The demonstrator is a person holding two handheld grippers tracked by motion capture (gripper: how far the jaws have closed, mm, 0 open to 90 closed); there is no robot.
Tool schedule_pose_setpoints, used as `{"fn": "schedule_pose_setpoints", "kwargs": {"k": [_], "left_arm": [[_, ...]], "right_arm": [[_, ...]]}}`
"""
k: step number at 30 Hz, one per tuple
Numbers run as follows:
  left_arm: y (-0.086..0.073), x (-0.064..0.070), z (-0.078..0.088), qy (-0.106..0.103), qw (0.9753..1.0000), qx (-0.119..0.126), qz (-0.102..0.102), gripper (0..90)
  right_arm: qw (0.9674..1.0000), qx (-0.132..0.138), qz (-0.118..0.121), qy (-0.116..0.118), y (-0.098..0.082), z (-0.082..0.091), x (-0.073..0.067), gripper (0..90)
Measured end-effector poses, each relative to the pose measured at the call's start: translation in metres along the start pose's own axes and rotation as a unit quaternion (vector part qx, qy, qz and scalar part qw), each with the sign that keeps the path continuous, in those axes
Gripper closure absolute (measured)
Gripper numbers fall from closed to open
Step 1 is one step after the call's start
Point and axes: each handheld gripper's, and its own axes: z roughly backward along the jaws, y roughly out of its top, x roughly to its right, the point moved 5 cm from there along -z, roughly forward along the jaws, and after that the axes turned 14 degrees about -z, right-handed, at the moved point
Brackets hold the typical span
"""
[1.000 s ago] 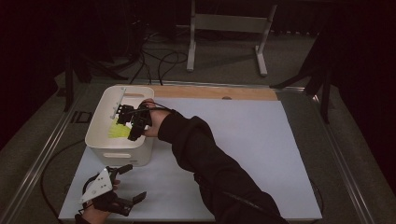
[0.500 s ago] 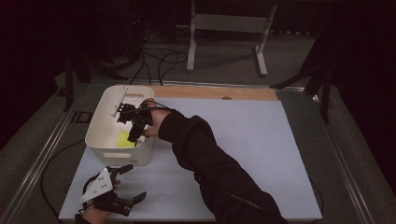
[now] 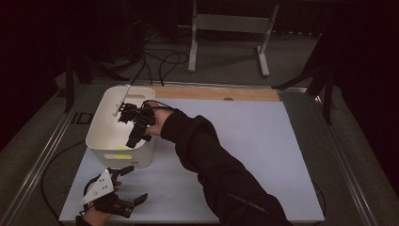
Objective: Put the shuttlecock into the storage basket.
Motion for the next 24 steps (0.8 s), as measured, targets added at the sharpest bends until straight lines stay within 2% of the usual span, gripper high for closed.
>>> {"fn": "schedule_pose_setpoints", "kwargs": {"k": [2, 10, 12, 13, 19, 24], "left_arm": [[0.0, 0.0, 0.0, 0.0, 1.0, 0.0, -0.001, 0.0], [0.0, 0.001, -0.001, -0.001, 1.0, 0.0, -0.001, 0.0], [0.0, 0.0, 0.0, -0.002, 1.0, 0.0, -0.002, 0.0], [0.0, 0.001, 0.0, -0.002, 1.0, 0.0, -0.002, 0.0], [0.001, 0.001, -0.001, -0.002, 1.0, 0.001, 0.0, 0.0], [0.001, 0.0, -0.001, -0.002, 1.0, 0.001, 0.0, 0.0]], "right_arm": [[1.0, 0.004, -0.001, 0.005, -0.001, 0.003, -0.002, 8.2], [0.9999, 0.016, 0.006, 0.0, -0.008, 0.009, -0.002, 8.3], [0.9998, 0.018, -0.005, 0.001, -0.011, 0.011, -0.002, 8.3], [0.9998, 0.02, 0.005, -0.003, -0.012, 0.013, 0.0, 8.3], [0.9993, 0.037, 0.001, -0.003, -0.021, 0.023, 0.006, 8.4], [0.9992, 0.04, -0.009, -0.004, -0.031, 0.029, 0.011, 8.3]]}}
